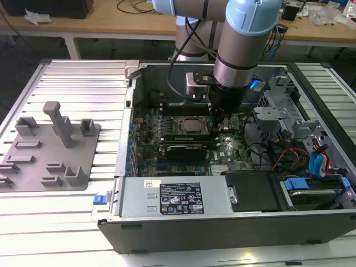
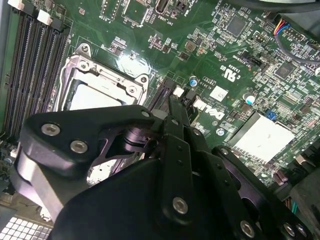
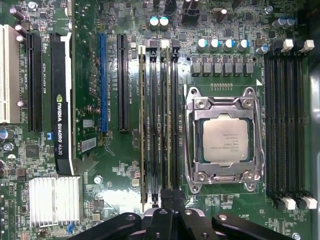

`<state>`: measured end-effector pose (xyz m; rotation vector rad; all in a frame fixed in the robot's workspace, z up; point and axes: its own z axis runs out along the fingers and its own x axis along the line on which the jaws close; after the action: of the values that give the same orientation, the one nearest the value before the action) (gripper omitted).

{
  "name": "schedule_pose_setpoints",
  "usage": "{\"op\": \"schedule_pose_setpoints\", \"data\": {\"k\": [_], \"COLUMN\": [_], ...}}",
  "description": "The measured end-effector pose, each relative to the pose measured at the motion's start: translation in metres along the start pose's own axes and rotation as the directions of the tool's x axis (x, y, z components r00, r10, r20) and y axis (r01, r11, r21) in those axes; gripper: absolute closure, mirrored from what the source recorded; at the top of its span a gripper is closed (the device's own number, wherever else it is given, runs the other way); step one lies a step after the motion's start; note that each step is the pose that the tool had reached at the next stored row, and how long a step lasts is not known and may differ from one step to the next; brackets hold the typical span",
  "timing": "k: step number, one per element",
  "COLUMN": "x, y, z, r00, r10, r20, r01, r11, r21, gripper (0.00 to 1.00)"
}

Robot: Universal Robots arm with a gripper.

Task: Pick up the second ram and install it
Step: 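Press down the second ram until it locks into place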

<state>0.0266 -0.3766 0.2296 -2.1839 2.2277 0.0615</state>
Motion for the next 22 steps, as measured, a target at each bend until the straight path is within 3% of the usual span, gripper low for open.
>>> {"op": "schedule_pose_setpoints", "data": {"k": [6, 9, 14, 16, 19, 22], "x": [-0.0002, -0.0005, -0.0004, -0.0002, 0.0005, 0.0010], "y": [0.0000, 0.0002, 0.0043, 0.0157, 0.0515, 0.0720], "z": [-0.0002, -0.0105, -0.0107, -0.0102, -0.0092, -0.0088], "r00": [1.0000, 1.0000, 1.0000, 1.0000, 1.0000, 1.0000], "r10": [0.000, 0.000, 0.000, 0.000, 0.000, 0.000], "r20": [0.0008, 0.0004, 0.0001, 0.0004, 0.0005, 0.0003], "r01": [0.000, 0.000, 0.000, 0.000, 0.000, 0.000], "r11": [1.0000, 1.0000, 1.0000, 1.0000, 1.0000, 1.0000], "r21": [0.0002, 0.0002, 0.0002, 0.0004, 0.0009, 0.0010], "gripper": [0.92, 0.92, 0.92, 0.92, 0.92, 0.92]}}
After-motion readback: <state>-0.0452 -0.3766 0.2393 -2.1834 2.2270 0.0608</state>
